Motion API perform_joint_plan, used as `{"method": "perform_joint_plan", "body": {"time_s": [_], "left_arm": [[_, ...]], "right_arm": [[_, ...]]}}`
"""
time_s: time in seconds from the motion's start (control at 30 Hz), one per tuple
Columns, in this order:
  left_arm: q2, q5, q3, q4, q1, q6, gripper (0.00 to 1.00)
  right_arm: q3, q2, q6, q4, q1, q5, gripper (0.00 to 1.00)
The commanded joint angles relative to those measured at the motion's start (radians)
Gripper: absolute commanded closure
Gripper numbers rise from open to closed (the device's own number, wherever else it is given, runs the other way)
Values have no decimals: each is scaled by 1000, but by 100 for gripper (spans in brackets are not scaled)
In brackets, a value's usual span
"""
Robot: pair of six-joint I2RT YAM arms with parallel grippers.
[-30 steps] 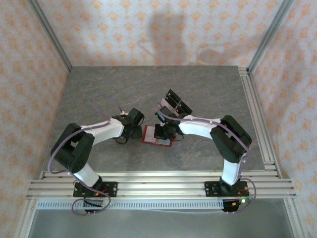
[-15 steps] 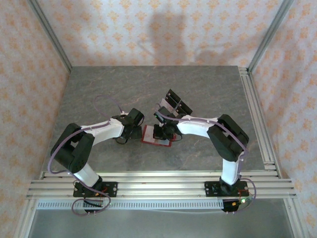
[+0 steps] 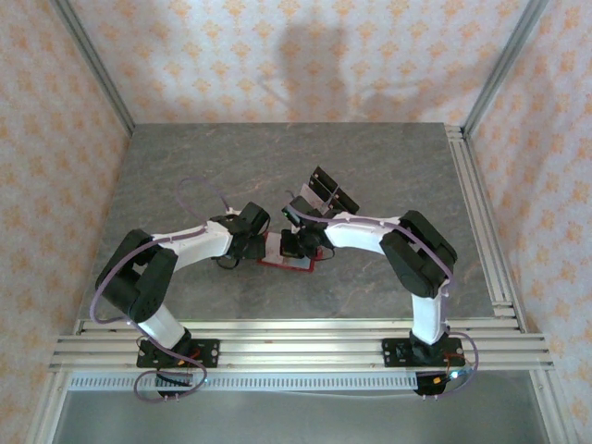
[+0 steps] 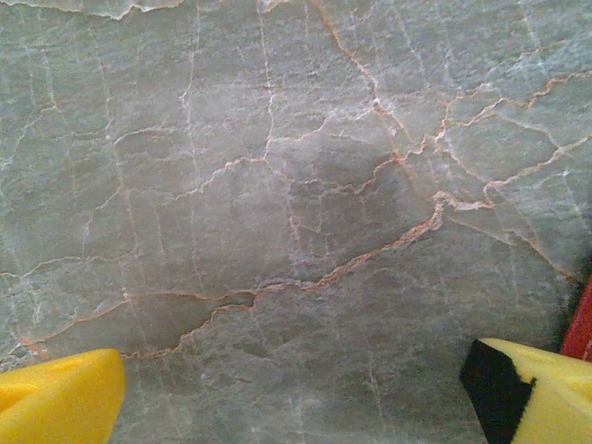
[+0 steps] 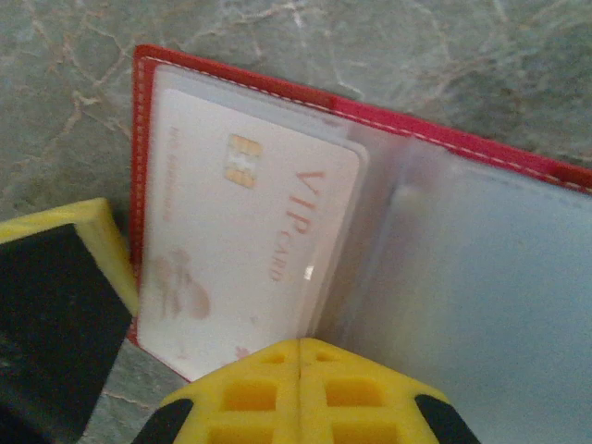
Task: Put the credit cards into the card holder
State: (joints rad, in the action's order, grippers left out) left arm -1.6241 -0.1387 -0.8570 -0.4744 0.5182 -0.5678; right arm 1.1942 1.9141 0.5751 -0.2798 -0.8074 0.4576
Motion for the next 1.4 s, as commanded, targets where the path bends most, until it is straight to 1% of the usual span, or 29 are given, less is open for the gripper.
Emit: {"method": "perform_joint_plan", "body": {"time_s": [0.0, 0.07, 0.23, 0.3, 0.37, 0.57, 0.7, 0.77, 0.93, 1.37], "left_arm": [[-13, 6, 17, 21, 24, -6, 3], [-7, 5, 22, 22, 28, -10, 3], [15, 11, 33, 21, 43, -24, 3], [25, 16, 42, 22, 49, -30, 3], [29, 23, 50, 26, 58, -39, 3], [36, 26, 64, 23, 99, -65, 3], [58, 20, 73, 15, 110, -81, 3], [69, -1, 72, 0, 111, -90, 3], [71, -54, 52, -36, 110, -96, 2], [75, -68, 45, -41, 109, -98, 2]], "right_arm": [[32, -16, 7, 1, -9, -1, 100], [15, -66, 16, -5, -9, -23, 99], [-60, -187, 56, -61, -9, -113, 73], [-98, -224, 84, -89, -9, -139, 68], [-152, -266, 122, -93, -8, -149, 65], [-274, -336, 221, -67, -22, -163, 64], [-305, -335, 240, -64, -27, -181, 64], [-317, -333, 246, -56, -27, -196, 64], [-302, -319, 243, -54, -27, -214, 64], [-266, -266, 215, -49, -21, -218, 66]]}}
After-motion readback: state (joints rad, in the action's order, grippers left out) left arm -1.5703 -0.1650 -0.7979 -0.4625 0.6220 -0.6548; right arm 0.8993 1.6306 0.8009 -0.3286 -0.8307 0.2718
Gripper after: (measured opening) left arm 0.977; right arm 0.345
